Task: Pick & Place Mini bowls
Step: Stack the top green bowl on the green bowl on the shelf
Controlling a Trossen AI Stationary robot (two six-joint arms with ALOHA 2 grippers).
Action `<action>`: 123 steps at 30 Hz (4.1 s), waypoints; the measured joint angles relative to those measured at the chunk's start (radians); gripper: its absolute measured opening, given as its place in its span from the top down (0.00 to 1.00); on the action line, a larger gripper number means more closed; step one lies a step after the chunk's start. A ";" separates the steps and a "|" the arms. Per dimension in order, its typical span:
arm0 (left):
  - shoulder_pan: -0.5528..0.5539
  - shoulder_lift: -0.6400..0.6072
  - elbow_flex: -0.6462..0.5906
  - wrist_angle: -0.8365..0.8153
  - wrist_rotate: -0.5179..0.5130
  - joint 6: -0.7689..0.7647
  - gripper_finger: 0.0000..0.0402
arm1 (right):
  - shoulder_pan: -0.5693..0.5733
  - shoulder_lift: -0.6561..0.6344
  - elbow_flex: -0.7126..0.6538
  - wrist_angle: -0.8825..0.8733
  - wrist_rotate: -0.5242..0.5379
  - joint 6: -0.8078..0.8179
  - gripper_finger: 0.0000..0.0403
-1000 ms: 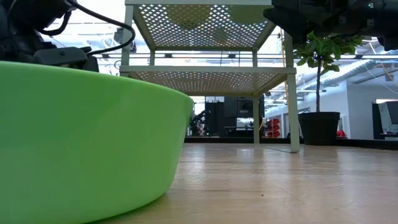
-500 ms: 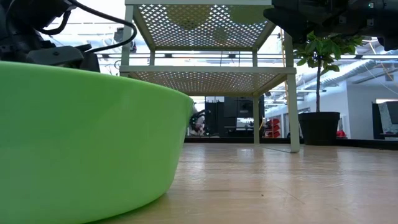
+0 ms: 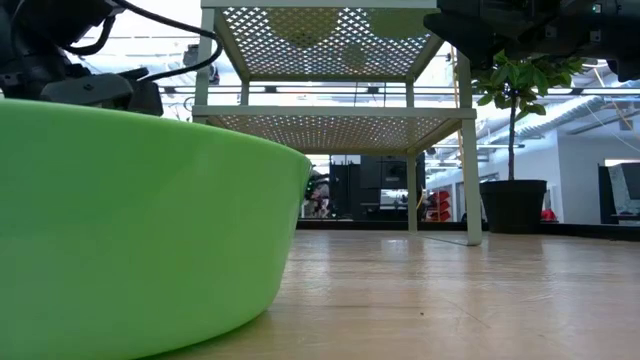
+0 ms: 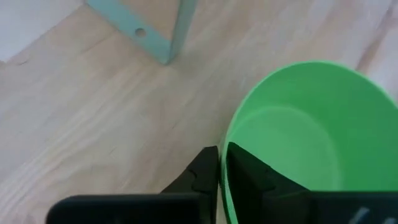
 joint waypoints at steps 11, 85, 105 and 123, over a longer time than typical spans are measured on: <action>0.000 0.000 0.000 0.252 0.044 0.235 0.94 | 0.000 0.000 0.000 0.000 0.000 0.000 0.68; -0.081 0.395 0.915 0.801 -0.919 2.474 0.98 | 0.503 0.134 0.489 -0.282 0.952 -0.394 0.68; -0.044 0.425 0.915 0.861 -0.858 2.582 0.99 | 0.366 0.134 0.488 -0.275 0.863 -0.310 0.68; -0.059 0.423 0.914 0.862 -0.851 2.535 0.99 | 0.321 0.200 0.488 -0.158 0.861 -0.412 0.73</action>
